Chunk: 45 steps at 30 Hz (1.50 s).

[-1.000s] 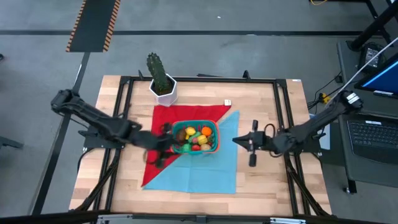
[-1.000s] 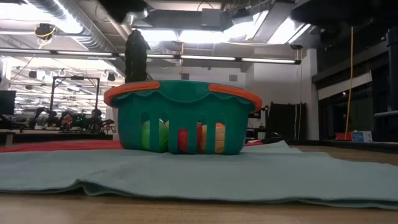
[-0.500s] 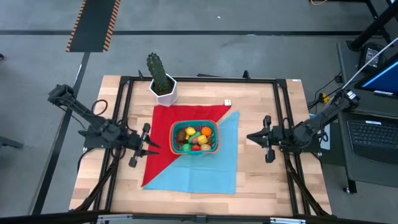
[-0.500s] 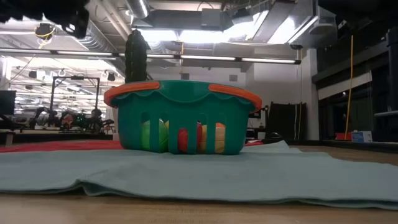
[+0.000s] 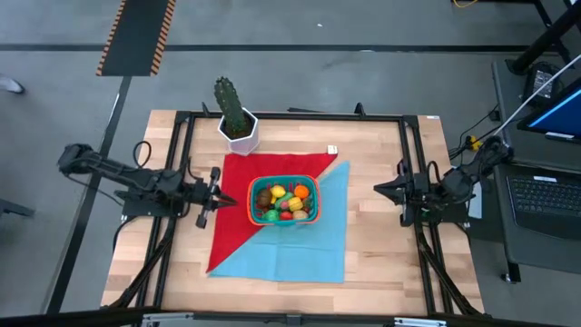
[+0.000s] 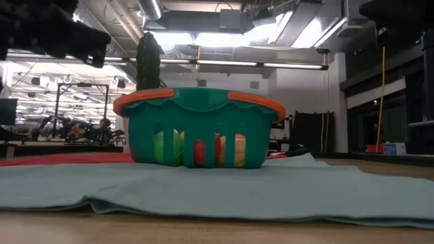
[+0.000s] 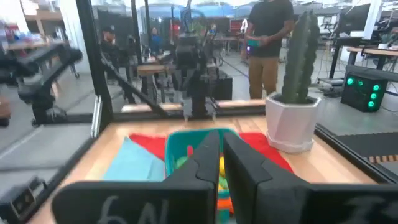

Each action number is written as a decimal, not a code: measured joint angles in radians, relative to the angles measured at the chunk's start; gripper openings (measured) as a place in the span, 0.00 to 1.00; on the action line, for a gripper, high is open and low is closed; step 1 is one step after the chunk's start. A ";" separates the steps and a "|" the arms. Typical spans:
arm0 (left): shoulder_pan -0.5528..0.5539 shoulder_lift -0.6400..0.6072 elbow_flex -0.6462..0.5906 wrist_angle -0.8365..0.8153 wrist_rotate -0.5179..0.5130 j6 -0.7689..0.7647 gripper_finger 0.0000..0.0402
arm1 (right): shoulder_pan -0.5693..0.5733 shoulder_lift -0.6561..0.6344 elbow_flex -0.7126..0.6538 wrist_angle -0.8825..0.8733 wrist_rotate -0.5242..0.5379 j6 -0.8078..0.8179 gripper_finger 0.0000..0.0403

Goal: Build produce basket
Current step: Return to Home Position

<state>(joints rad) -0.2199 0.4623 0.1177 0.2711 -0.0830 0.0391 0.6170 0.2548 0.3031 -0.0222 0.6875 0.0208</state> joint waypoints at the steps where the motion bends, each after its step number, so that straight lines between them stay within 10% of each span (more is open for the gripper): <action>1: 0.025 -0.005 -0.008 0.003 0.028 -0.001 0.02 | 0.000 -0.013 -0.001 -0.025 0.000 0.001 0.06; 13: 0.220 -0.014 -0.059 0.039 0.185 -0.011 0.05 | -0.054 -0.135 -0.297 0.136 0.176 -0.028 0.06; 23: 0.286 -0.012 -0.110 -0.019 0.203 -0.024 0.00 | -0.102 -0.144 -0.296 0.103 -0.078 0.027 0.06; 45: 0.323 -0.012 -0.110 0.000 0.199 -0.029 0.13 | -0.129 -0.139 -0.296 0.106 -0.069 0.001 0.06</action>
<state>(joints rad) 0.1028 0.4503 0.0078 0.2709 0.1158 0.0101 0.4877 0.1154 0.0071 0.0834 0.6189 0.0216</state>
